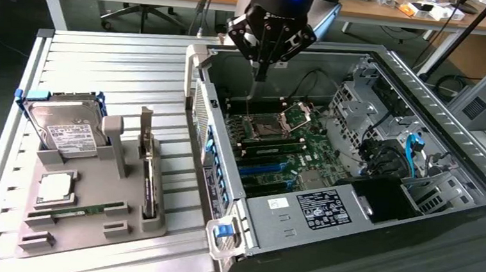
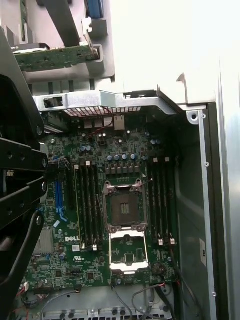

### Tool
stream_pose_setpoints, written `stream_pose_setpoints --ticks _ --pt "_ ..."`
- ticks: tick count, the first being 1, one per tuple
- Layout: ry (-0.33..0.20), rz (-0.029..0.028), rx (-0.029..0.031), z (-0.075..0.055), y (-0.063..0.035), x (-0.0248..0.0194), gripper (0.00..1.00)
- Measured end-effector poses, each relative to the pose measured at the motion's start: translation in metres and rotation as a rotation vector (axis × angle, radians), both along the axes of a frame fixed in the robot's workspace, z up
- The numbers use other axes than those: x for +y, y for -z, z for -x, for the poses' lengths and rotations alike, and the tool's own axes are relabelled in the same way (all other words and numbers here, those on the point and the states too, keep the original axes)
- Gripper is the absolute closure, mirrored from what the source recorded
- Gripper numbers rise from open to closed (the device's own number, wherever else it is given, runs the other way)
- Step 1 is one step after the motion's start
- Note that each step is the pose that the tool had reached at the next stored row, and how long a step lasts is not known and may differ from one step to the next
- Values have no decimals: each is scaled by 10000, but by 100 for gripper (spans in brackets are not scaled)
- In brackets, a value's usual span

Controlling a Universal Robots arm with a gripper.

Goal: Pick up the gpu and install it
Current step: 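Reach for the gpu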

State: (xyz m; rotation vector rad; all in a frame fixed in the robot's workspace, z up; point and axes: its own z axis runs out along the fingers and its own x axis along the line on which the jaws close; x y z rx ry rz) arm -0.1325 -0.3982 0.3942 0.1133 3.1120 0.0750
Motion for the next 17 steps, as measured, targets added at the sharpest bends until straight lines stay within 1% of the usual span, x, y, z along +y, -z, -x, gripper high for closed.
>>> stream_pose_setpoints --ticks 17 --pt "0 2 0 47 0 0 89"
